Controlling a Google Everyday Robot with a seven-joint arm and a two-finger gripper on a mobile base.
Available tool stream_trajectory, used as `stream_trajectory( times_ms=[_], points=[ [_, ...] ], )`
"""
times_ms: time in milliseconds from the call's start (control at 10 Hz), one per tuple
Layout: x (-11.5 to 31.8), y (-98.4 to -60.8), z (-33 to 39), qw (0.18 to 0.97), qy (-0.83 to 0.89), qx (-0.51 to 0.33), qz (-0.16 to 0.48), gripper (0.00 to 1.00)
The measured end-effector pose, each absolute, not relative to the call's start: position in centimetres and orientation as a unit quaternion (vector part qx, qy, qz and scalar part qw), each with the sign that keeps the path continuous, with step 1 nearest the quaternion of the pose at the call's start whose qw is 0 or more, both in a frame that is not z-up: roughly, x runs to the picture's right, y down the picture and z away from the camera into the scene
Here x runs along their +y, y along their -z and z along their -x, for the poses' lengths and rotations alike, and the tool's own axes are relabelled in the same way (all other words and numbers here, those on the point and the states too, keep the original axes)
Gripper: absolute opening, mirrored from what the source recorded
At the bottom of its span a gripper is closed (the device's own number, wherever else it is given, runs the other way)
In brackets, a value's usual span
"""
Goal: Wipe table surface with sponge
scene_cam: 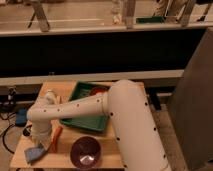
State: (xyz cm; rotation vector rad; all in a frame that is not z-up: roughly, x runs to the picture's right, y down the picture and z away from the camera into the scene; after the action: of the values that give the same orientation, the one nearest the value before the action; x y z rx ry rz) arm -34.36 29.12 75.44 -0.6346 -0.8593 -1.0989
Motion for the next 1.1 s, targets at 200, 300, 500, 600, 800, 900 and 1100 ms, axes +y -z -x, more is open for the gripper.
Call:
stream_trajectory(
  times_ms=[200,300,500,600,800,900,1100],
  points=[
    [29.9,-74.7,34.2,0.713,0.502,-0.396,0.289,0.0],
    [30.2,-74.2,34.0,0.71,0.506,-0.396,0.29,0.0],
    [30.8,-73.7,33.2,0.711,0.505,-0.391,0.295,0.0],
    [31.0,-73.6,32.7,0.712,0.504,-0.387,0.298,0.0],
    [31.5,-73.6,31.5,0.718,0.5,-0.378,0.302,0.0],
    [31.6,-73.6,30.0,0.726,0.494,-0.369,0.305,0.0],
    [31.3,-73.7,27.5,0.743,0.478,-0.352,0.311,0.0]
  ],
)
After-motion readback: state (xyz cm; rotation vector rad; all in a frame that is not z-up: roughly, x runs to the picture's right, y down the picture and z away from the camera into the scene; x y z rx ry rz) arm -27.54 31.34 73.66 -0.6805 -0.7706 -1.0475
